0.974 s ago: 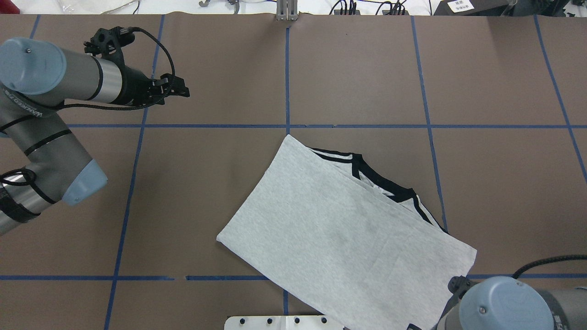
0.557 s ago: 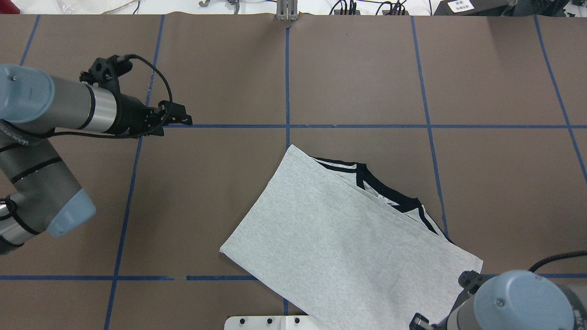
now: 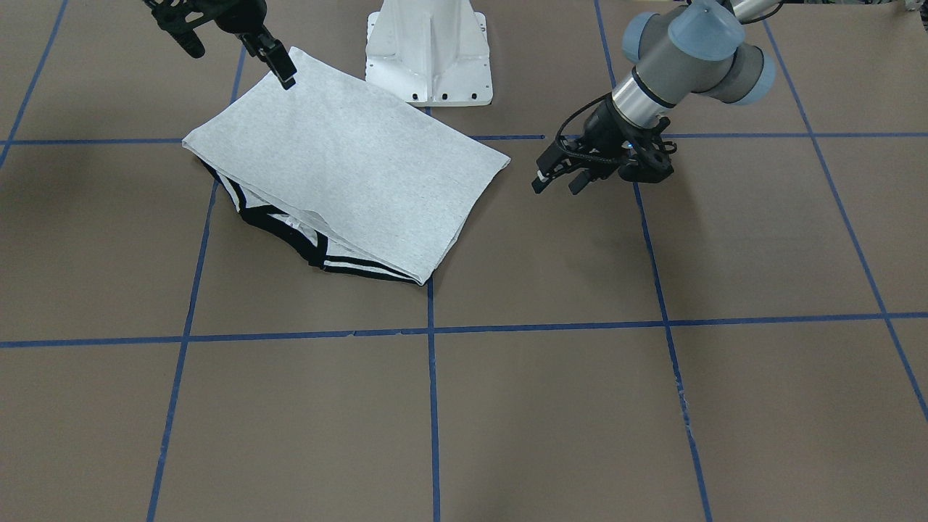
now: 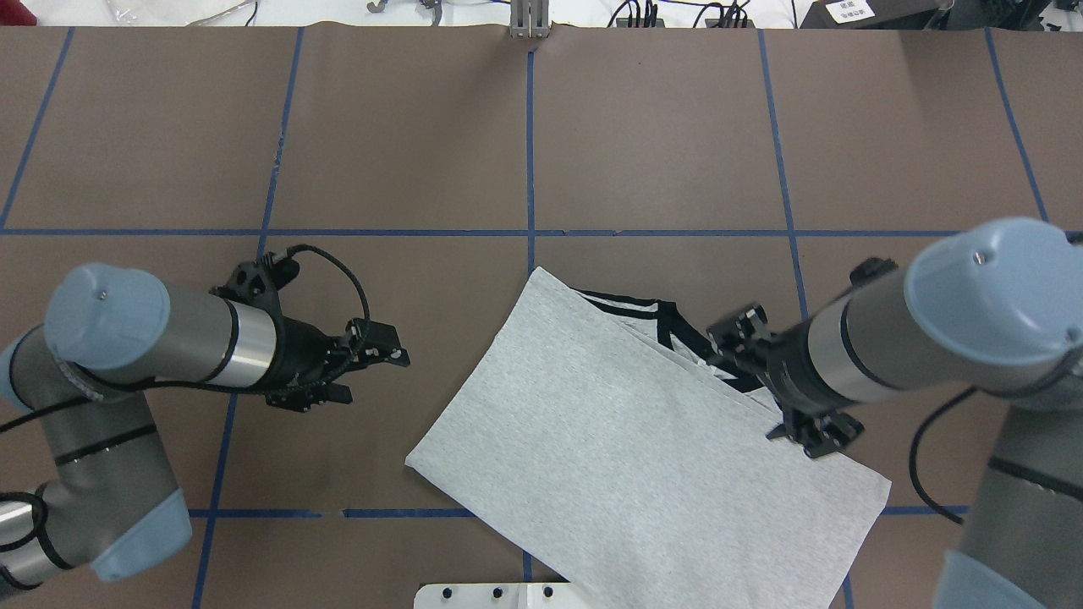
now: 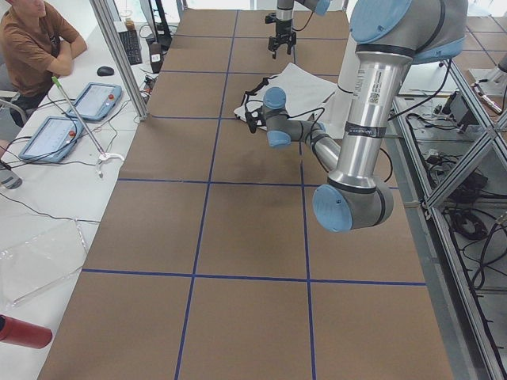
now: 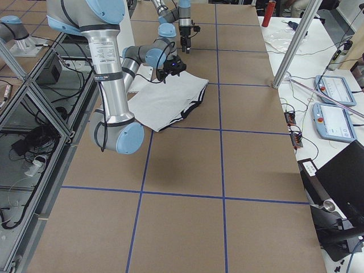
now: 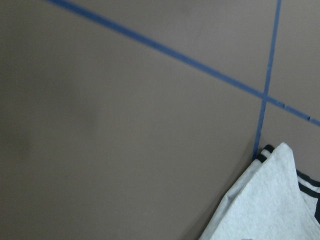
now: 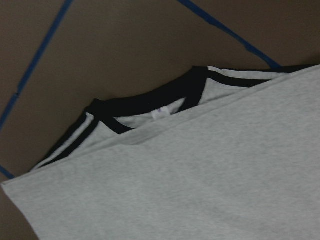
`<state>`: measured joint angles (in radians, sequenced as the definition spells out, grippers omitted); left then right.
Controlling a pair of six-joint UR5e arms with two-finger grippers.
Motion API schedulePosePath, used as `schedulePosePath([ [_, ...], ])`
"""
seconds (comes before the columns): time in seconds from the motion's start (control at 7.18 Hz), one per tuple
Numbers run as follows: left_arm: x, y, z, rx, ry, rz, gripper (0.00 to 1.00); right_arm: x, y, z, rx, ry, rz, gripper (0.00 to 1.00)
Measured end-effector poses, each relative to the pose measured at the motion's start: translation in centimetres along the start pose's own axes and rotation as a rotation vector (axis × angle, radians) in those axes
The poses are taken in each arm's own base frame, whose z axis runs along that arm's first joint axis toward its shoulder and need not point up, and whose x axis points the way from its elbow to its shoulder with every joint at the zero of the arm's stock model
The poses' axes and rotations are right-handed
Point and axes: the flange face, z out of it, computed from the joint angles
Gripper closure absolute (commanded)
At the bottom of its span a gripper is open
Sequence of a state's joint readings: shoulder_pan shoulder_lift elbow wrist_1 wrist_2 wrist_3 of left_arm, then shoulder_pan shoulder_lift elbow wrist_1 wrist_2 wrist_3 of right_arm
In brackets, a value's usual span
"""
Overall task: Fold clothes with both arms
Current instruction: 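Bring the left gripper to the shirt edge while the right gripper reaches the collar corner, then lift the right gripper away from the collar while the left gripper holds the shirt edge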
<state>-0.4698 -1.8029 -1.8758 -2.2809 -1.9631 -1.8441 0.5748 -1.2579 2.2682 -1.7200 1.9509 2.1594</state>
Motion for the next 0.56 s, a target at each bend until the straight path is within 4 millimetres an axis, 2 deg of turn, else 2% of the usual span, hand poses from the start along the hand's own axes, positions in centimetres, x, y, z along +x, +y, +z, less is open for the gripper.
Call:
schedulePosePath([
  [0.14,-0.4,2.9,2.4,-0.01,-0.028,-0.048,0.08,-4.1,-1.5,-0.6,0.031,-0.047,-0.005,0.0],
  [0.28,-0.3,4.9,4.2,-0.005,-0.067,-0.071,0.15,-6.3,-3.4,-1.1,0.071,-0.076,-0.029,0.0],
  [0.56,0.6,6.2,6.0,0.021,-0.12,-0.086,0.22,-8.0,-6.4,-1.4,0.139,-0.101,-0.058,0.0],
])
